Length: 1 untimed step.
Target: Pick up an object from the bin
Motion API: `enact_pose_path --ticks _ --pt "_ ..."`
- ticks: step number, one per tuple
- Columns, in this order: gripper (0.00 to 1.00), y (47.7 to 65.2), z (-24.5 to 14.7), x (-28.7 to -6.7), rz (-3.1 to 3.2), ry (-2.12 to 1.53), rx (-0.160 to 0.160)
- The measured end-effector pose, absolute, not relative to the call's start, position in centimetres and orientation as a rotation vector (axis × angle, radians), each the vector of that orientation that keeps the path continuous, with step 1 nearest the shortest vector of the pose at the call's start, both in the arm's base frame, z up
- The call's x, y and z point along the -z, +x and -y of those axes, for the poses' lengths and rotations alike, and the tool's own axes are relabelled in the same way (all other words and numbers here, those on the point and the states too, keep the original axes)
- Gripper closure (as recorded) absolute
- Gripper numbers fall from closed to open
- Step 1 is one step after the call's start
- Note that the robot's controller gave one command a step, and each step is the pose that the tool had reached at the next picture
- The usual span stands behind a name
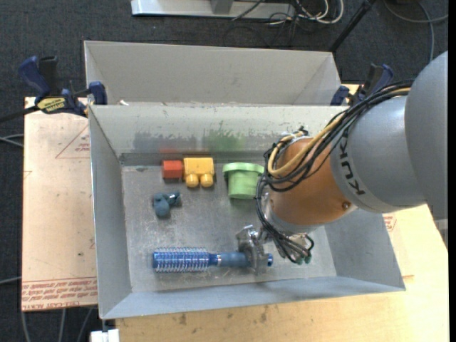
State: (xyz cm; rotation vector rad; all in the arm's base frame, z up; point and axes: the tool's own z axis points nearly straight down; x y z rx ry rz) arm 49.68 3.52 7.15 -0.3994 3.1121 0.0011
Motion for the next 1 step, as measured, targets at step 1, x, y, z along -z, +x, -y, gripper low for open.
enact_pose_path --ticks 1 --pt "1.0 54.54 -4.38 -20.7 -3.113 -0.307 -0.001"
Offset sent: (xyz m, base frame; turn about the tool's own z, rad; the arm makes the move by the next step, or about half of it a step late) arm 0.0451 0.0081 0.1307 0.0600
